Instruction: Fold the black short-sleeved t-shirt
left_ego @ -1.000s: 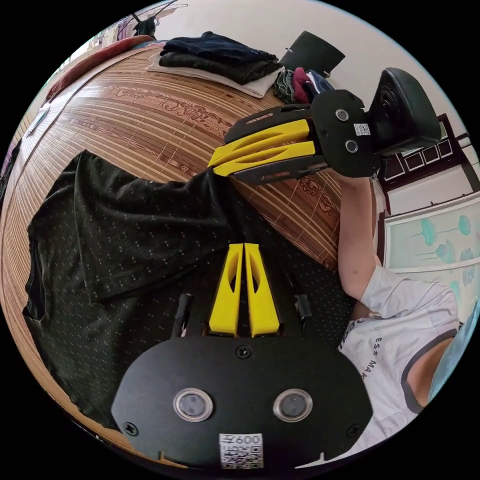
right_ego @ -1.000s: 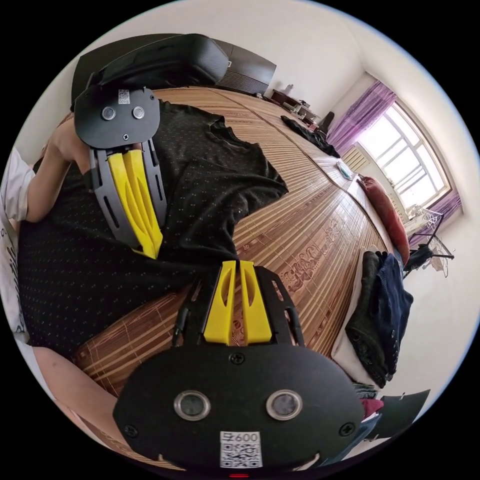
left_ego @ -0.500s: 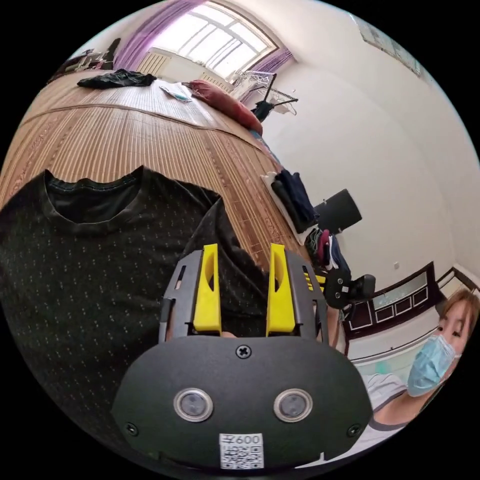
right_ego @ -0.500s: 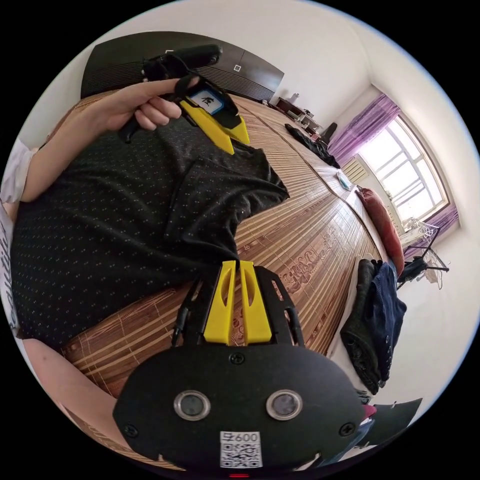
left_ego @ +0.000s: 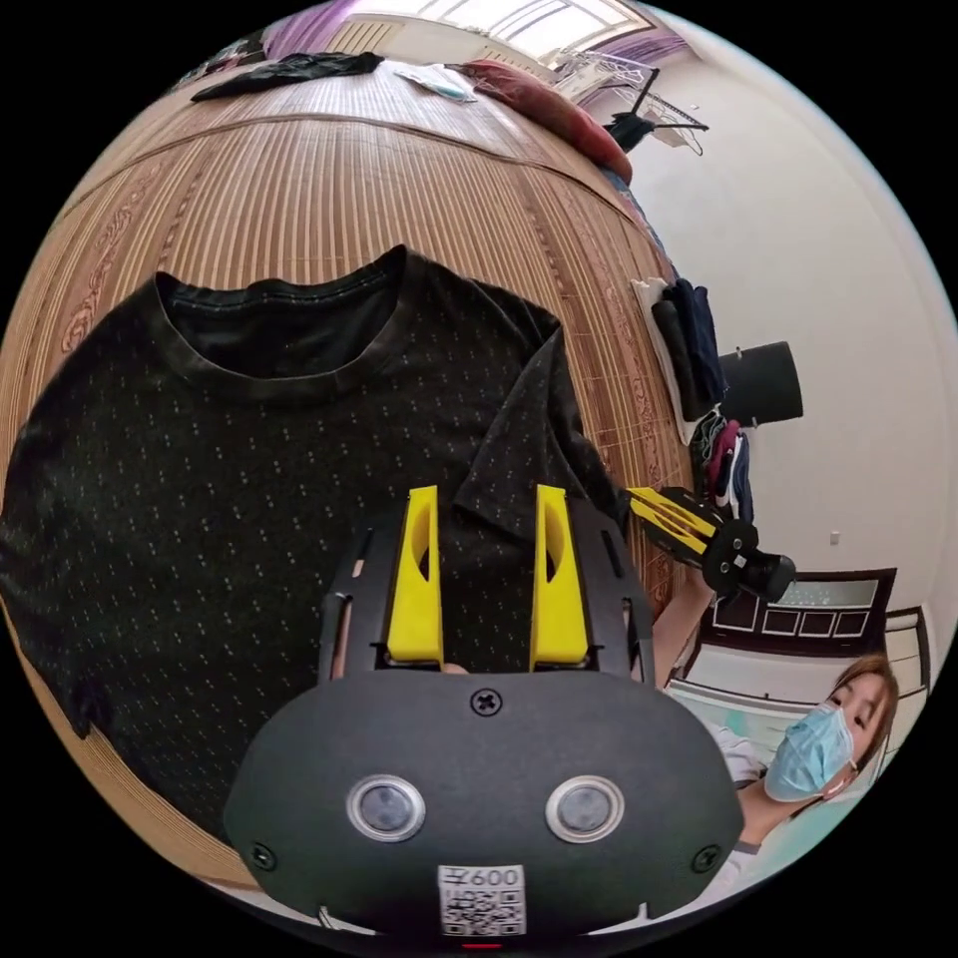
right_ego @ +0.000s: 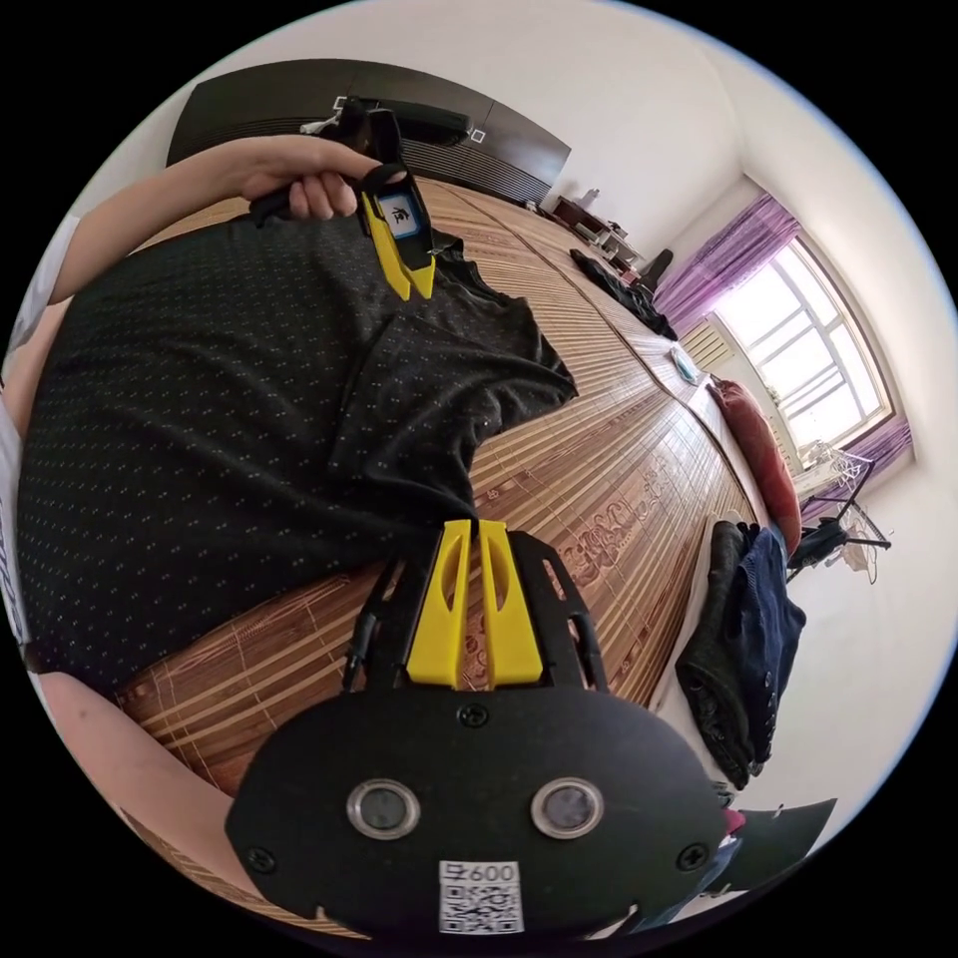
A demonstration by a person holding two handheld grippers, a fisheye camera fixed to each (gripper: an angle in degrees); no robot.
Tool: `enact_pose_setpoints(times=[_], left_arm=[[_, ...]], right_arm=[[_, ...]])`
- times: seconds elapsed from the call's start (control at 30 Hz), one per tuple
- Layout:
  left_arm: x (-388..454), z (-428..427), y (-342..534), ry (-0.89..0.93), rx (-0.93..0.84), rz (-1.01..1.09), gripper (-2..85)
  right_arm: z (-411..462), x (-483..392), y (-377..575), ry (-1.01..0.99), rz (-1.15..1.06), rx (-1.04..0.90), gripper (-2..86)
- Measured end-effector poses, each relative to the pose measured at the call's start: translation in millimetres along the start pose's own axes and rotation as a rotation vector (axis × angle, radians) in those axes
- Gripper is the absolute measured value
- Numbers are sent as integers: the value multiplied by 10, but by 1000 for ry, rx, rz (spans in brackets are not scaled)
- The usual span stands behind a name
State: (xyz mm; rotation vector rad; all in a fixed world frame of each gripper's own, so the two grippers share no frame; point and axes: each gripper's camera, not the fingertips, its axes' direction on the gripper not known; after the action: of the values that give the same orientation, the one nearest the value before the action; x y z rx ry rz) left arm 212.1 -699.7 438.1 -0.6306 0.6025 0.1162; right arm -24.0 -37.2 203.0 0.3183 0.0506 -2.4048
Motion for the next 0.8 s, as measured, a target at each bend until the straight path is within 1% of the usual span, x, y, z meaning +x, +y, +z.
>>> enact_pose_setpoints(times=[0.17,0.23,0.43,0.57,0.6,0.7,0.8], left_arm=[[-114,-94,-27,41,37,-13,113],[-112,-131,-50,75,23,3,107],[-154,-199,-141,66,12,8,92],[-229,-283,-172,108,25,2,46],[-243,-330,-150,128,51,12,30],[-287,-425,-109,199,72,19,14],[-288,-562,-61,164,87,36,8]], right_arm=[[30,-73,-16,20,-29,-2,-9],[33,-57,-18,12,-21,-1,-9],[47,-107,-21,28,-33,1,-9],[56,-106,-22,25,-29,1,-9],[56,-112,-22,27,-31,2,-9],[59,-130,-17,31,-37,5,-9],[61,-95,-13,14,-23,8,-9]])
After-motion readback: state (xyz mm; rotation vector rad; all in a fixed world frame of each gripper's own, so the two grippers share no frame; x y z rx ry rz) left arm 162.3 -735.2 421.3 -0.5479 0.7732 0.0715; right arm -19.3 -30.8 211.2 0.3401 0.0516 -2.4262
